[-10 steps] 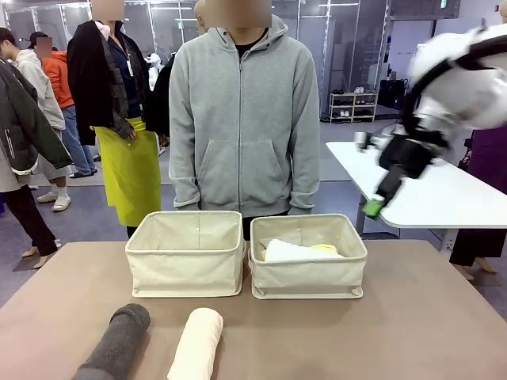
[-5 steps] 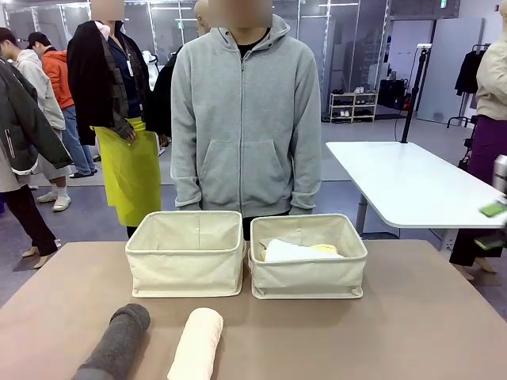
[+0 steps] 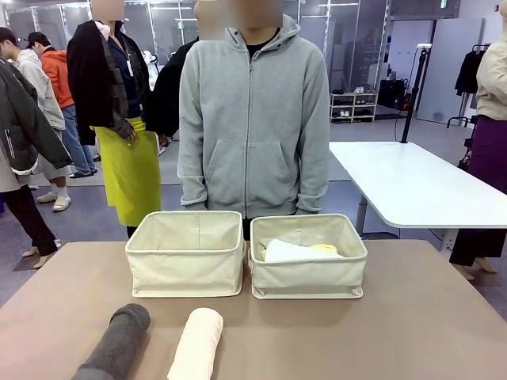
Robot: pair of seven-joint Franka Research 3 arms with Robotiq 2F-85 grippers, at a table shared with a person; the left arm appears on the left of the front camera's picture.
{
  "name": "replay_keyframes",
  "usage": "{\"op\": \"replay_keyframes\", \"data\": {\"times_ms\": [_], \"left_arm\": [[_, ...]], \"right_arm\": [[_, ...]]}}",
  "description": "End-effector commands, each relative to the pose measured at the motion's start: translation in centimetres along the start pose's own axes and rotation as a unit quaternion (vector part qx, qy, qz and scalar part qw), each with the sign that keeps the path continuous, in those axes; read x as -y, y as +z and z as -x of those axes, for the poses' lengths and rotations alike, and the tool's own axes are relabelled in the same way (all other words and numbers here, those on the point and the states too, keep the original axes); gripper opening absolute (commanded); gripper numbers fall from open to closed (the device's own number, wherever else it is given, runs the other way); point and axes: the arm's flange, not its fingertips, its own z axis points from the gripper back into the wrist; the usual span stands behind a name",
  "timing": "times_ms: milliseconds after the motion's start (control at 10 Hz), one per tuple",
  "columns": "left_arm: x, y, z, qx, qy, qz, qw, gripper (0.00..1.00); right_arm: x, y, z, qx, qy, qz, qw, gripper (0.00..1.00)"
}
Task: Divide the towels into two baskets.
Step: Pick up one hotel-folded towel from the bottom of the table and place it in the Fabric basket indicated by the person.
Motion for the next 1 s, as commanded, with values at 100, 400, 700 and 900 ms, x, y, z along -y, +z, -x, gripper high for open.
{"op": "replay_keyframes", "data": {"times_ms": [100, 400, 700, 900], "left_arm": [[0.07, 0.29, 0.03, 0.004, -0.006, 0.010, 1.000, 1.00], [0.07, 0.29, 0.03, 0.004, -0.006, 0.010, 1.000, 1.00], [0.07, 0.29, 0.03, 0.004, -0.006, 0.010, 1.000, 1.00], [0.07, 0.29, 0.03, 0.004, -0.006, 0.010, 1.000, 1.00]], "right_arm": [[-1.64, -0.82, -0.76, -0.019, 0.001, 0.023, 1.000, 0.90], [-1.64, -0.82, -0.76, -0.019, 0.001, 0.023, 1.000, 0.90], [-1.64, -0.82, -0.76, -0.019, 0.001, 0.023, 1.000, 0.90], [-1.64, -0.82, -0.76, -0.019, 0.001, 0.023, 1.000, 0.90]]}}
